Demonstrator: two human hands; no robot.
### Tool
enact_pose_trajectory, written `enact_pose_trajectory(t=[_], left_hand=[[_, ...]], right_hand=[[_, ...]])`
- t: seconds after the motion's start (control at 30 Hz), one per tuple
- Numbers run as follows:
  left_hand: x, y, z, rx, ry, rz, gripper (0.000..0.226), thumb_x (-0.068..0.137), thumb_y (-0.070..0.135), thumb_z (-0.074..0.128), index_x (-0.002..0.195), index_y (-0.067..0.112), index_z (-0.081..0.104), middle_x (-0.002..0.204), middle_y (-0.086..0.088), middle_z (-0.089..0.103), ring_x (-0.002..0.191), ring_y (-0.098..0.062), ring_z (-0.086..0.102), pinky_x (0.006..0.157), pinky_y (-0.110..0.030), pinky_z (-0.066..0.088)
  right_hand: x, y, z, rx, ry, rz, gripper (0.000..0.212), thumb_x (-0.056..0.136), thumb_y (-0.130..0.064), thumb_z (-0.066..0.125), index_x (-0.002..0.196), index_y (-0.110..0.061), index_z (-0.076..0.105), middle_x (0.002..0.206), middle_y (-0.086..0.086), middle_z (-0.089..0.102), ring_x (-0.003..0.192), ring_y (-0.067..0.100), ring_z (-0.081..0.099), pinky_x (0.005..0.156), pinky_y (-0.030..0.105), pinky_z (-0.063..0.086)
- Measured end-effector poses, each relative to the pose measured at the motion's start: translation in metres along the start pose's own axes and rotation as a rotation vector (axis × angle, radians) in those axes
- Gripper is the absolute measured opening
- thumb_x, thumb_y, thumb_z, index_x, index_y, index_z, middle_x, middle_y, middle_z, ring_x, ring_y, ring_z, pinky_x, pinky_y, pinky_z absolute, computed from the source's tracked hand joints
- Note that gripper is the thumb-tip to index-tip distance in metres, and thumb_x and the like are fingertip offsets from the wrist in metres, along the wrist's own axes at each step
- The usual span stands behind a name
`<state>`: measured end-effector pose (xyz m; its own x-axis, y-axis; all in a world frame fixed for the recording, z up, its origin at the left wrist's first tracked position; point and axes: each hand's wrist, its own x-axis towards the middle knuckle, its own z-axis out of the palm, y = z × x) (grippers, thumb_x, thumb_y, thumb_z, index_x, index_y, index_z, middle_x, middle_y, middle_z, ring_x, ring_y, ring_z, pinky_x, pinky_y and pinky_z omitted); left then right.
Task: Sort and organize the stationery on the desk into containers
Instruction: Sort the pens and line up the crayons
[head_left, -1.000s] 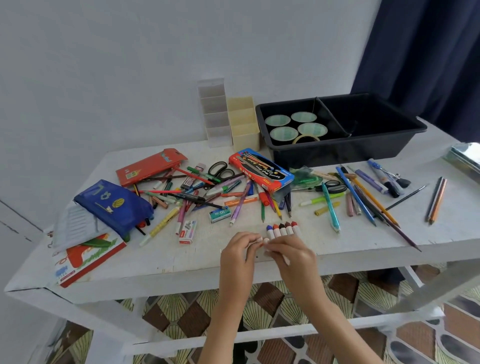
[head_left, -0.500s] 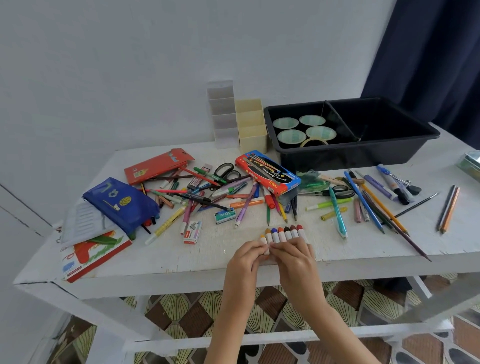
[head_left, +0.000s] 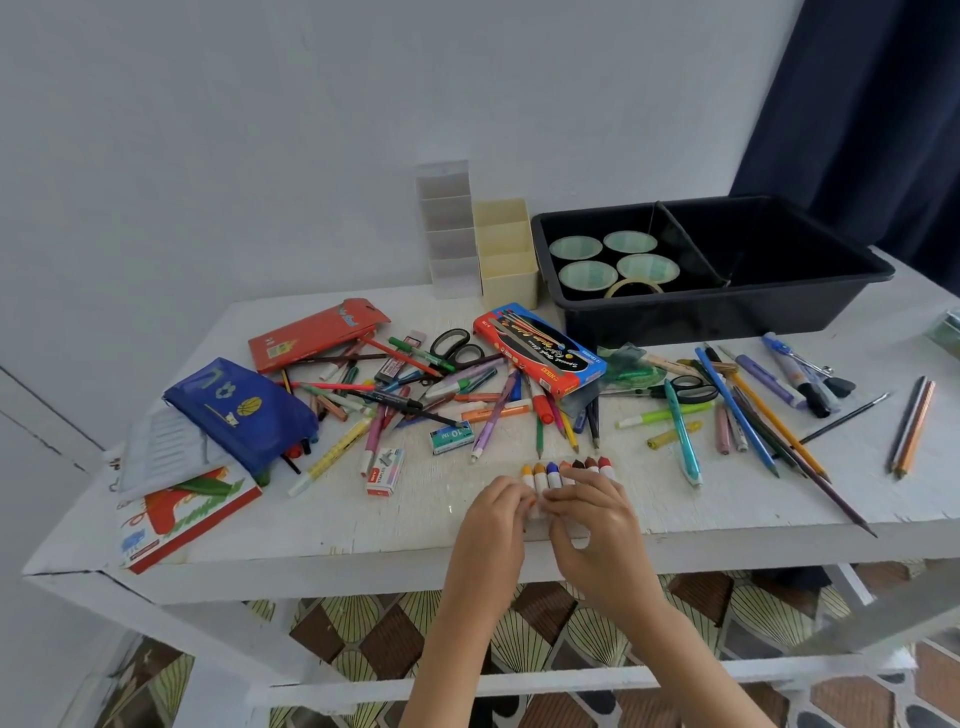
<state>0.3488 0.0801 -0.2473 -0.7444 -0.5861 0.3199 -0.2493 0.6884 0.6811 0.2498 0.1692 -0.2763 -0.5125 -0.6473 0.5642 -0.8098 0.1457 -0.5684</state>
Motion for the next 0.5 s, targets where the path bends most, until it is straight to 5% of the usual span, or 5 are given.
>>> enact_pose_trajectory(t=[0.17, 0.3, 0.4, 0.5], left_hand=[[0.013, -0.003, -0.001, 0.024, -0.022, -0.013, 0.018, 0.098, 0.017, 0.045, 0.101, 0.009, 0.062, 0.098, 0.006, 0.051, 0.084, -0.001, 0.050, 0.075, -0.010, 0.039], [0.020, -0.001, -0.006, 0.026, -0.061, 0.003, 0.016, 0.097, 0.021, 0.048, 0.099, 0.010, 0.060, 0.094, 0.007, 0.047, 0.079, 0.000, 0.048, 0.070, -0.008, 0.039], [0.024, -0.001, -0.007, -0.022, -0.025, -0.009, 0.014, 0.098, 0.022, 0.046, 0.098, 0.014, 0.058, 0.095, 0.009, 0.047, 0.086, -0.001, 0.050, 0.075, -0.011, 0.040], [0.032, -0.006, -0.012, -0.083, 0.066, -0.071, 0.011, 0.098, 0.021, 0.045, 0.096, 0.019, 0.056, 0.094, 0.016, 0.048, 0.090, 0.001, 0.050, 0.077, -0.010, 0.040]], right_hand=[[0.012, -0.002, -0.004, 0.066, 0.004, 0.054, 0.018, 0.067, 0.005, 0.072, 0.071, -0.012, 0.073, 0.076, -0.008, 0.068, 0.082, 0.005, 0.058, 0.076, 0.027, 0.051], [0.023, -0.006, -0.008, 0.176, 0.043, 0.144, 0.014, 0.068, 0.000, 0.071, 0.069, -0.014, 0.075, 0.072, -0.012, 0.067, 0.082, 0.001, 0.058, 0.077, 0.018, 0.046], [0.030, -0.012, -0.007, 0.241, 0.134, 0.189, 0.011, 0.074, -0.012, 0.066, 0.077, -0.014, 0.075, 0.079, -0.012, 0.069, 0.088, 0.001, 0.061, 0.080, 0.021, 0.049], [0.046, -0.015, 0.001, 0.203, 0.116, 0.212, 0.016, 0.075, 0.000, 0.071, 0.080, -0.014, 0.075, 0.077, -0.011, 0.067, 0.081, 0.006, 0.062, 0.074, 0.027, 0.051]])
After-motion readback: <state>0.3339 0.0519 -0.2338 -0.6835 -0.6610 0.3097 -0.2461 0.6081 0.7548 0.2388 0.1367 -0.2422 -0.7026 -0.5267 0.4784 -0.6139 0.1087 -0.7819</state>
